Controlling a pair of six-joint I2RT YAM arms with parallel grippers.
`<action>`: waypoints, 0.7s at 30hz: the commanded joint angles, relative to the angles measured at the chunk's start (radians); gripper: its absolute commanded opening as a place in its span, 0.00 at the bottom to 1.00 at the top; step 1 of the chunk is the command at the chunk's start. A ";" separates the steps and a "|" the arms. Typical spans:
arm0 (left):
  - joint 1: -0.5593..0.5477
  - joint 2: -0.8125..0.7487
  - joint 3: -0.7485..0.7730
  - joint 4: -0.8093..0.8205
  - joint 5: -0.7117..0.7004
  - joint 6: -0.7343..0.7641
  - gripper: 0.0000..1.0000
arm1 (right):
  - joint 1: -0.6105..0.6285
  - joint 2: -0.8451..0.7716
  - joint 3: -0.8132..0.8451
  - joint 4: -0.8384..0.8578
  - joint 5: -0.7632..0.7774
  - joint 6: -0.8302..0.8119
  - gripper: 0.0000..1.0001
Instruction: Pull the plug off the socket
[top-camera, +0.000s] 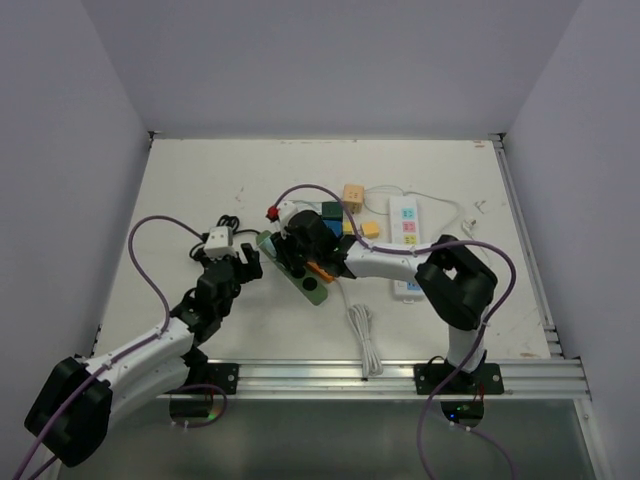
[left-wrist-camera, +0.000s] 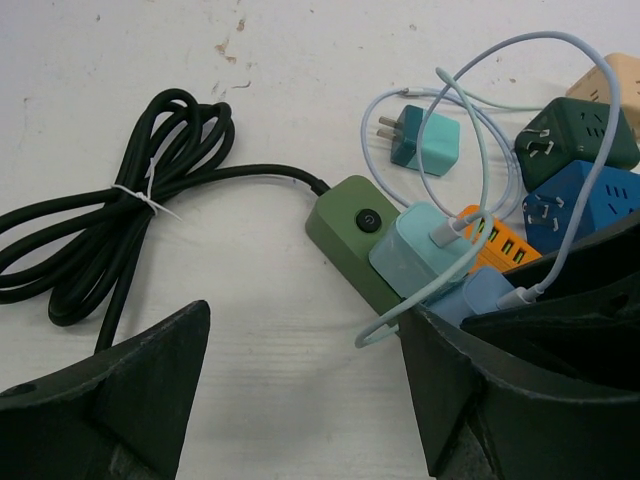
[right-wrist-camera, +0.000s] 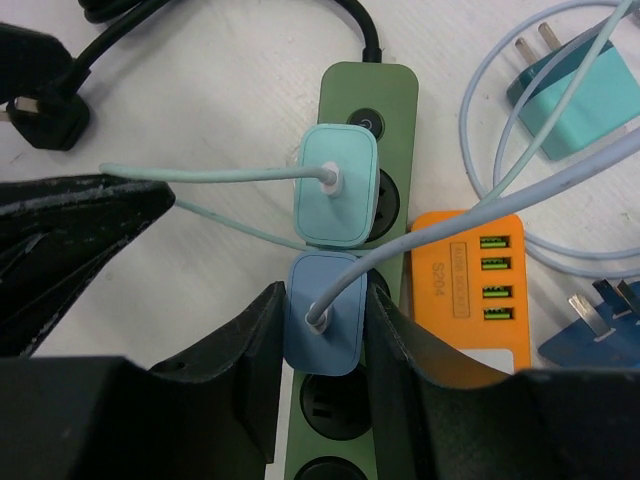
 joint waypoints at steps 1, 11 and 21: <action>0.005 0.007 0.014 0.041 0.007 0.002 0.79 | -0.004 -0.087 -0.044 -0.010 -0.065 -0.068 0.09; 0.003 0.106 0.023 0.121 0.125 0.023 0.75 | -0.001 -0.161 -0.129 -0.019 -0.184 -0.130 0.06; 0.003 0.166 -0.036 0.333 0.308 0.045 0.65 | 0.008 -0.169 -0.167 0.016 -0.217 -0.127 0.11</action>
